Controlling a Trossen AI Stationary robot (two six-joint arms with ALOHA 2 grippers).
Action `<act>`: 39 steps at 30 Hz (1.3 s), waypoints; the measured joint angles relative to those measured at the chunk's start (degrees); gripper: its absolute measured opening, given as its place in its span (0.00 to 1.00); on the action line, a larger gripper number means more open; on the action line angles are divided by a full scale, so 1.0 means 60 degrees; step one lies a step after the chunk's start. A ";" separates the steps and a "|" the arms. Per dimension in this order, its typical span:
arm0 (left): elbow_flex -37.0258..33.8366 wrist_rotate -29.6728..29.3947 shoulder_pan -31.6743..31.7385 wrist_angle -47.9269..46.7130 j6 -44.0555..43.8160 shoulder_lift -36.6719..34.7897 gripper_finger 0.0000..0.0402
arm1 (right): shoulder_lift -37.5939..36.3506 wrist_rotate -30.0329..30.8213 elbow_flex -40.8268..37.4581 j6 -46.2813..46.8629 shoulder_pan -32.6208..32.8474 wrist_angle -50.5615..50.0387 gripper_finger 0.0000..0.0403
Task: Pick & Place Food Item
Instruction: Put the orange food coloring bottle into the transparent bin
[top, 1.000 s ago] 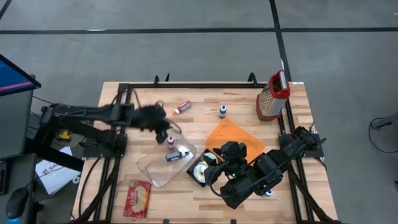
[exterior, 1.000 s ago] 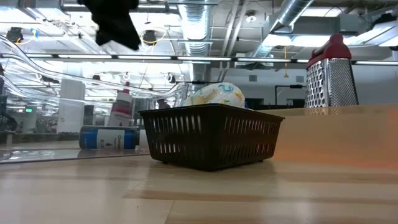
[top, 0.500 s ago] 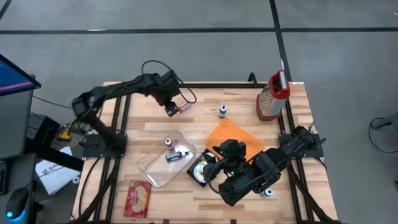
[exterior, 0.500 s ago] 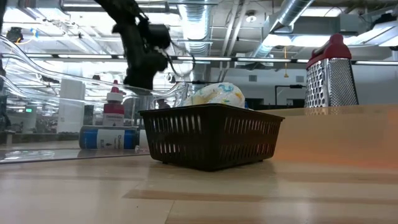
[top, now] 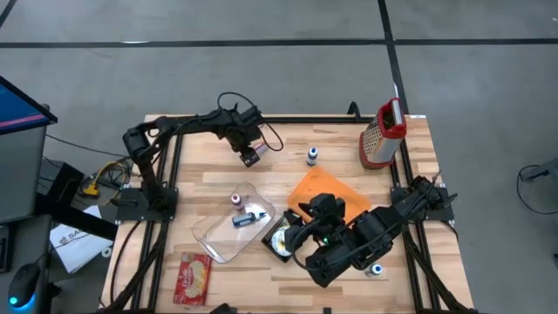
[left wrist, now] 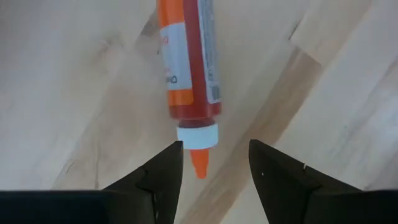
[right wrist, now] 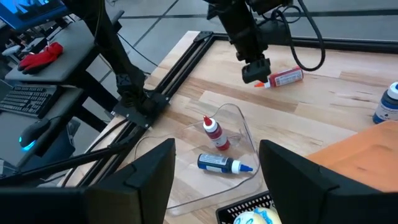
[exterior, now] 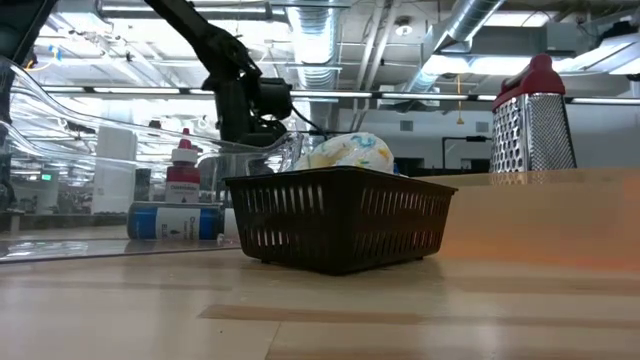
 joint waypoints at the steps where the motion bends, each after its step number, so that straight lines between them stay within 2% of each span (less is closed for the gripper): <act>1: -0.0002 -0.0095 0.0000 0.0010 0.0005 0.0021 0.44 | 0.0000 0.0000 0.0000 0.0055 0.0000 -0.0038 0.56; 26: 0.0025 -0.0423 0.0018 0.0389 0.0177 0.1382 0.45 | 0.0000 -0.0007 -0.0004 0.0493 0.0000 -0.0040 0.56; 29: 0.0018 -0.0626 0.0018 0.0454 0.0177 0.1386 0.41 | 0.0000 -0.0007 -0.0004 0.0584 0.0017 -0.0060 0.56; 34: -0.0011 -0.0693 0.0086 0.0622 0.0173 0.1316 0.28 | 0.0000 -0.0010 -0.0004 0.0585 0.0015 -0.0060 0.56; 39: -0.0025 -0.0649 0.0124 0.0640 0.0297 0.1171 0.27 | 0.0000 -0.0010 -0.0004 0.0585 0.0015 -0.0086 0.56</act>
